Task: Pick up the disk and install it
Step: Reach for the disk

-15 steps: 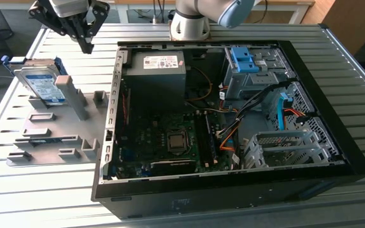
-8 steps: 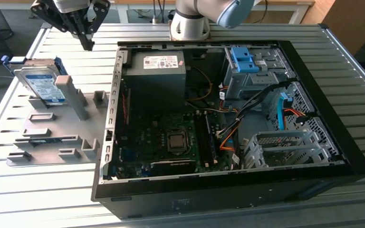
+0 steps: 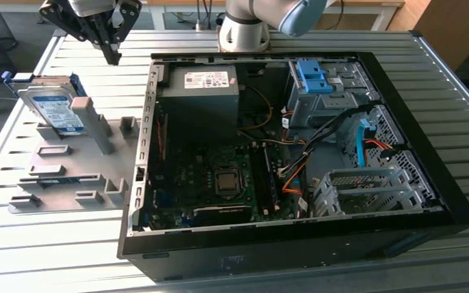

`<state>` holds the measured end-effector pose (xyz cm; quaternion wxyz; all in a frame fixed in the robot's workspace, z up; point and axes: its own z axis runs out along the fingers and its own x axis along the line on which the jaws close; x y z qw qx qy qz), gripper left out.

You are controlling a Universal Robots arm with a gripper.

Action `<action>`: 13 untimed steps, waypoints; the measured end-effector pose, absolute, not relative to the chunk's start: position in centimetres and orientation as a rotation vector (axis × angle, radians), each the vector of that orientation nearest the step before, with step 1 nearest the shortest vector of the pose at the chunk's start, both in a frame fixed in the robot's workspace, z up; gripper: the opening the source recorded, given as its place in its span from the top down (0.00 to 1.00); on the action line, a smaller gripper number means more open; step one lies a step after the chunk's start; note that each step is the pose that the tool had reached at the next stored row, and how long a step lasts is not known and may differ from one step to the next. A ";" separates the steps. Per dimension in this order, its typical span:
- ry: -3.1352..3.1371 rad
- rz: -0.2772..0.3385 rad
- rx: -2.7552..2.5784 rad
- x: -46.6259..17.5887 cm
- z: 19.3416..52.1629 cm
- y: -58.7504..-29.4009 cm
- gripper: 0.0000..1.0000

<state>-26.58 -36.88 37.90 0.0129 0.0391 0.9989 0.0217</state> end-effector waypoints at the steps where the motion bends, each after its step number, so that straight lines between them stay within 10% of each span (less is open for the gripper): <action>1: 3.113 0.067 0.122 -26.6 37.9 -36.9 0.89; 13: 3.112 0.005 0.121 -26.6 37.9 -36.8 0.89</action>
